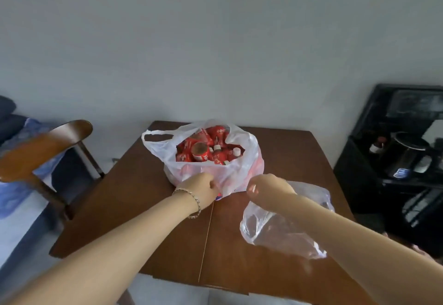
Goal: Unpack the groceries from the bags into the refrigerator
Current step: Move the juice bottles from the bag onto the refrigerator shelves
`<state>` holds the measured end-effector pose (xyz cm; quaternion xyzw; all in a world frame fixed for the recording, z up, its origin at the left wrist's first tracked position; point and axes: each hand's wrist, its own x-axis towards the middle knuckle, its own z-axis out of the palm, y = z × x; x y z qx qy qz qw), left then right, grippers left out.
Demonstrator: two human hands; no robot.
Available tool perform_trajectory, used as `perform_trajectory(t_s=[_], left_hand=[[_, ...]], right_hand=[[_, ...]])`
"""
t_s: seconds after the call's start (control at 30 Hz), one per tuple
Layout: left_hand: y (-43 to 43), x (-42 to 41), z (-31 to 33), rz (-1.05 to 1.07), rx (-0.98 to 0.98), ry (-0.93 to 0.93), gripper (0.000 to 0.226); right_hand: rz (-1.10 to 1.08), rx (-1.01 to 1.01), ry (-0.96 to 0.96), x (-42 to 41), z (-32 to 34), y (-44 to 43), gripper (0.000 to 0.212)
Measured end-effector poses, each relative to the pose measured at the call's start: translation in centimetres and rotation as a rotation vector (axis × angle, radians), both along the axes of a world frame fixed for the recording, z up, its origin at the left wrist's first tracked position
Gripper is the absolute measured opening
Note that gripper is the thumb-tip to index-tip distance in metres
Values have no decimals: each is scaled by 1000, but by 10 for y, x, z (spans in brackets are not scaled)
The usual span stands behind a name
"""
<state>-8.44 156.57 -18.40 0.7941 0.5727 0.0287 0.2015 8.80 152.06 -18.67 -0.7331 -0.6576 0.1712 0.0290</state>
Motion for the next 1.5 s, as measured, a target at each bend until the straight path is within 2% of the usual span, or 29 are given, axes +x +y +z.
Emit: perform_trajectory(t_s=[0.2, 0.33, 0.47, 0.53, 0.6, 0.63, 0.77, 0.87, 1.0, 1.07, 1.17, 1.27, 1.37, 1.43, 1.5], left_hand=[[123, -27, -28, -3, 32, -28, 17], [196, -28, -45, -101, 74, -74, 38], [249, -13, -64, -331, 155, 119, 61], [266, -1, -81, -430, 105, 286, 70], [275, 10, -96, -474, 71, 411, 69], [278, 15, -102, -480, 68, 431, 68], [291, 18, -112, -443, 58, 394, 66], [287, -2, -108, -379, 108, 223, 65], [269, -36, -100, -122, 149, -162, 68], [263, -47, -97, 32, 64, -332, 74], [252, -56, -97, 184, -44, -487, 80], [243, -57, -91, 345, -100, -666, 65], [241, -57, -84, 470, -194, -875, 52], [242, -63, -81, 522, -271, -991, 59], [242, -70, -80, 545, -366, -1086, 67]], right_hand=[[-66, 9, 4, -26, -39, 104, 28], [-151, 26, 85, -47, -56, 160, 27], [-304, 19, 208, -50, -79, 202, 24], [-370, -54, 265, -51, -90, 217, 26], [-361, -183, 237, -53, -104, 227, 32], [-370, -219, 193, -52, -110, 232, 35], [-483, -282, 232, -43, -123, 254, 41], [-525, -311, 336, -37, -131, 266, 39], [-667, -286, 617, -34, -143, 275, 24], [-625, -297, 609, -33, -139, 279, 25], [-596, -280, 646, -39, -121, 277, 31], [-619, -146, 700, -38, -114, 270, 31], [-544, -9, 535, -45, -108, 258, 28], [-403, 107, 379, -50, -98, 246, 32], [-287, 201, 338, -48, -90, 234, 36]])
